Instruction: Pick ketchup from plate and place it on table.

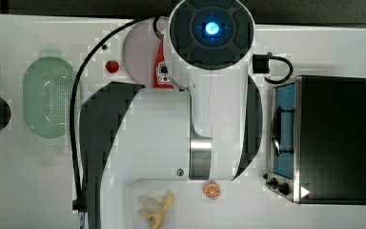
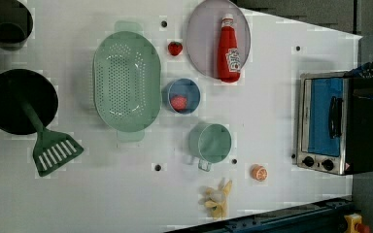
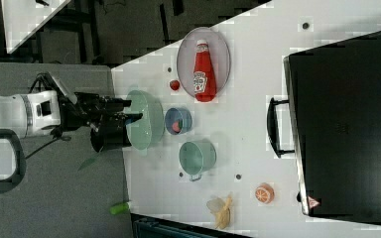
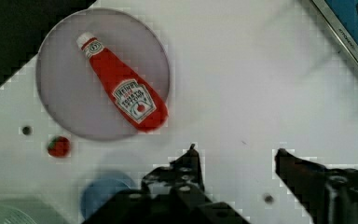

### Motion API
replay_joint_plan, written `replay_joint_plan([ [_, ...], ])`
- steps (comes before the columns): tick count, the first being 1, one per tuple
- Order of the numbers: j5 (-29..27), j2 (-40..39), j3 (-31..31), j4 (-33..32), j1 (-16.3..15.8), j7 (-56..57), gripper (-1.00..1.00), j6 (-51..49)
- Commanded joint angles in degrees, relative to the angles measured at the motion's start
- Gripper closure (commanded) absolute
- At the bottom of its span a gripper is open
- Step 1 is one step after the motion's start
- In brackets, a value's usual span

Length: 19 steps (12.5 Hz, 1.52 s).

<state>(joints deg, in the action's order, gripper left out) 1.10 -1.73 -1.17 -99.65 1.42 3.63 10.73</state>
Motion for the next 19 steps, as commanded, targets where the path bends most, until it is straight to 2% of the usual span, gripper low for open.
replay_joint_plan([
  [1,-2.52,9.42,-2.5,-2.95,5.71,-4.68,-0.58,-8.93],
  [3,-2.53,7.85,-2.86,-2.93,5.65,-2.57,-0.99,-8.61],
  [10,-2.56,-4.87,-5.91,-2.72,4.51,3.2,-1.0,1.28],
  [16,-2.23,-18.29,-7.48,-1.85,3.65,21.16,-1.0,14.37],
  [19,0.3,-24.43,-7.48,-0.25,3.27,31.8,-1.0,22.77],
])
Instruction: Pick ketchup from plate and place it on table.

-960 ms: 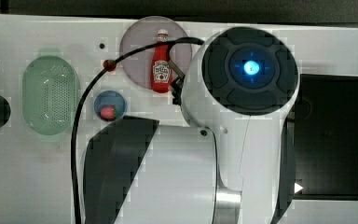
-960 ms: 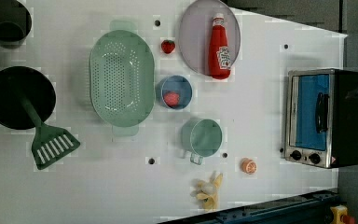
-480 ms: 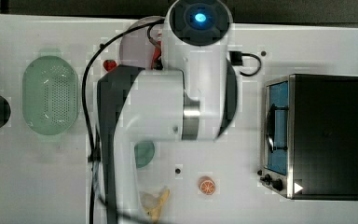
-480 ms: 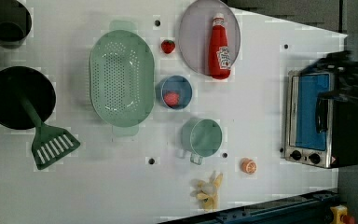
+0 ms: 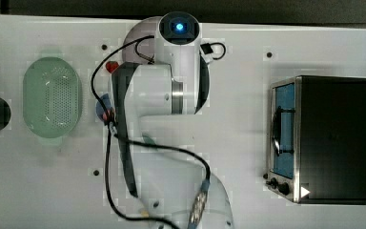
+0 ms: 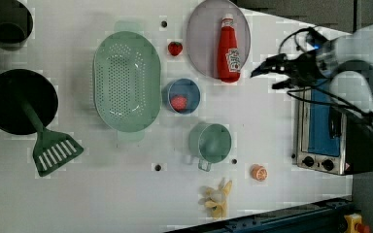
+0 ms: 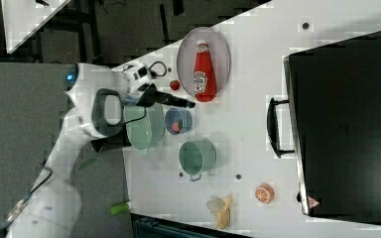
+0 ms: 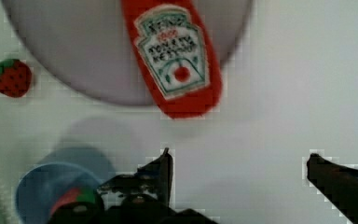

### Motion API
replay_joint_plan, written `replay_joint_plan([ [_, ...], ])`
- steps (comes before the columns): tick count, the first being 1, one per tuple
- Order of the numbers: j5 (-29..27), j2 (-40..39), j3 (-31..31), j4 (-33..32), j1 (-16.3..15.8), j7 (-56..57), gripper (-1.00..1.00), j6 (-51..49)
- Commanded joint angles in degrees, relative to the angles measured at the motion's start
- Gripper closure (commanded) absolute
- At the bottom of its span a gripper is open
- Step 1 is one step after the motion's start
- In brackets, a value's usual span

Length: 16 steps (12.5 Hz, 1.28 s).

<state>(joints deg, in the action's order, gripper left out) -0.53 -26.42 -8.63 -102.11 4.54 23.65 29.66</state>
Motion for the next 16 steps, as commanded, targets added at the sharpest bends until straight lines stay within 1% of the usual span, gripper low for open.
replay_joint_plan([
  [1,3.28,-1.76,-0.01,2.84,-0.02,13.78,-1.0,5.51],
  [3,4.88,-5.61,-0.01,4.37,-0.41,14.99,-1.0,8.2],
  [6,5.77,-11.27,-0.01,8.02,-1.3,15.01,-1.0,10.24],
  [11,6.11,-20.27,0.12,16.58,-2.44,14.99,-1.0,12.33],
  [12,7.09,-21.67,0.23,17.95,-2.45,15.02,-1.0,12.31],
  [14,8.42,-23.91,0.33,19.75,-2.43,15.02,-1.0,12.91],
  [16,8.47,-25.19,0.24,20.06,-2.49,15.01,-1.0,14.02],
])
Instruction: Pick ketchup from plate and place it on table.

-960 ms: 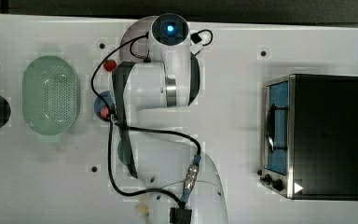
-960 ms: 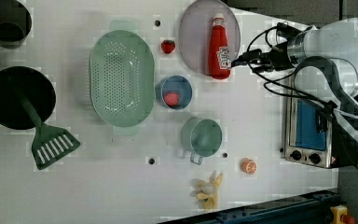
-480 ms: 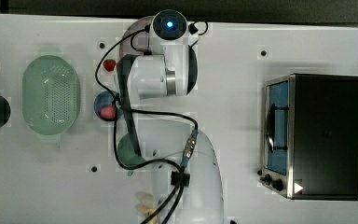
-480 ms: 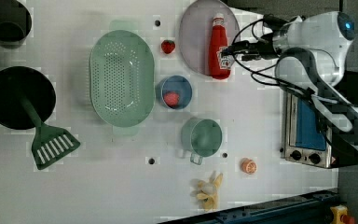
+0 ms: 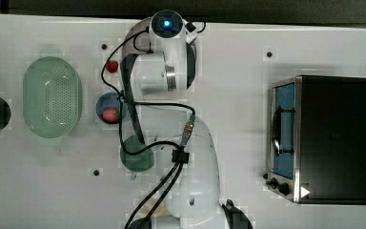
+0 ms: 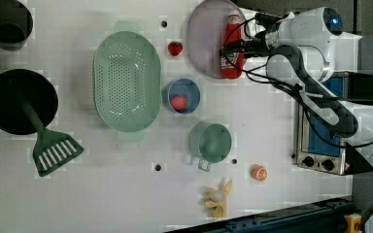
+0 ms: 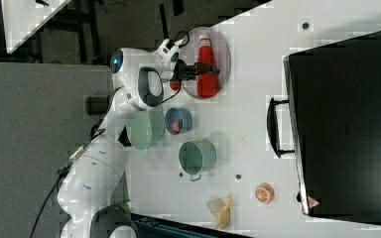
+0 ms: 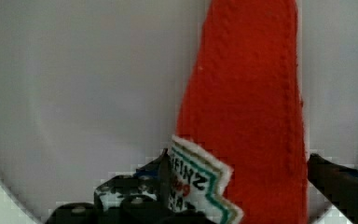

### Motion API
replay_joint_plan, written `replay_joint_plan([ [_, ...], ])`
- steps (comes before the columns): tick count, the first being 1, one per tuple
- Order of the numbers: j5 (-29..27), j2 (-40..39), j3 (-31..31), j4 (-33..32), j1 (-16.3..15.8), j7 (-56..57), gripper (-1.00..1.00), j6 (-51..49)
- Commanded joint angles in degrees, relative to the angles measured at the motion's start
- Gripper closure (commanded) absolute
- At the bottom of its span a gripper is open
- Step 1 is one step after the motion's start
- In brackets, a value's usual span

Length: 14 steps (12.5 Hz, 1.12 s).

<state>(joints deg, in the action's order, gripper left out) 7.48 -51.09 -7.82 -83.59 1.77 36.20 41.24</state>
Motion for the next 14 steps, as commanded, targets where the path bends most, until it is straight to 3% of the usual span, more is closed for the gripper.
replay_joint_plan([
  [1,0.45,-1.02,-0.56,1.57,0.29,2.46,-0.93,2.87],
  [4,0.45,-0.95,-0.74,2.04,0.23,2.46,-0.2,3.79],
  [10,0.29,2.82,-0.7,2.62,0.51,2.33,-0.15,1.32],
  [14,-3.31,11.87,-0.67,2.54,1.54,1.3,-0.15,-11.27],
])
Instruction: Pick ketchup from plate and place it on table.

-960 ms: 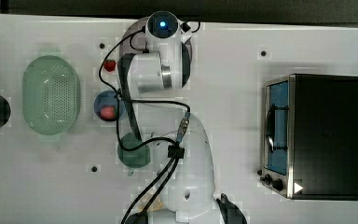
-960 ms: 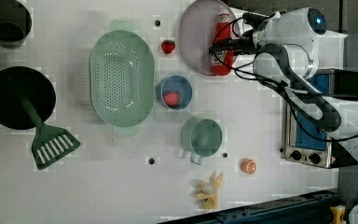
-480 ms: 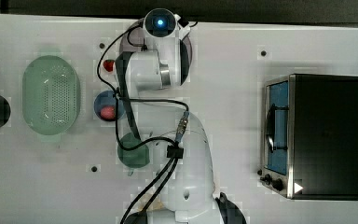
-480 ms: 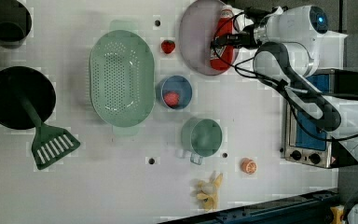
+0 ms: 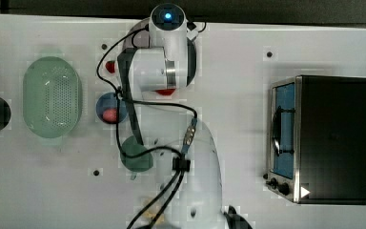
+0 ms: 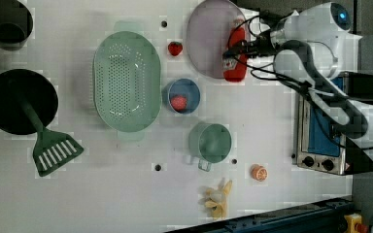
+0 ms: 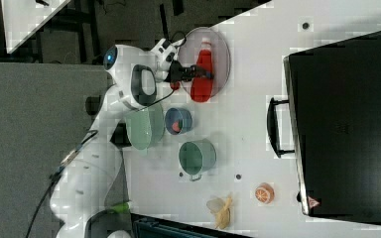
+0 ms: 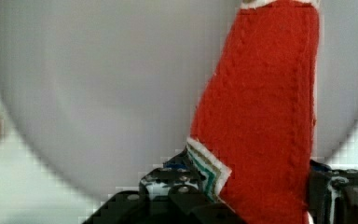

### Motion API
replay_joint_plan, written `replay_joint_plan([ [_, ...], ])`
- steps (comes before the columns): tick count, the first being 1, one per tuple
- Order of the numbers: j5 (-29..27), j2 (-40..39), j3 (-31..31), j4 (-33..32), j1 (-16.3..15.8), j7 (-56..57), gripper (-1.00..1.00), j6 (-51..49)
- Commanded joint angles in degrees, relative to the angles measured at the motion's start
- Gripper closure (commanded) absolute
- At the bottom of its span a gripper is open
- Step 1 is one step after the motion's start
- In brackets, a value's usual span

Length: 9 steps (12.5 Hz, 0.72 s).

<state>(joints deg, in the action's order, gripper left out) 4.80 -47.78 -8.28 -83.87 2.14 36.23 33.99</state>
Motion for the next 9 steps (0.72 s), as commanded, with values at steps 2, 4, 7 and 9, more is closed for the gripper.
replay_joint_plan([
  [2,-1.0,13.08,-0.05,1.91,2.25,1.16,-0.15,-6.98],
  [4,-1.05,17.8,0.32,-0.32,3.71,0.63,-0.15,-8.6],
  [7,-1.12,25.49,0.61,-7.05,5.9,0.44,-0.15,-10.55],
  [9,-1.12,30.22,0.69,-12.94,7.0,0.44,-0.15,-10.54],
])
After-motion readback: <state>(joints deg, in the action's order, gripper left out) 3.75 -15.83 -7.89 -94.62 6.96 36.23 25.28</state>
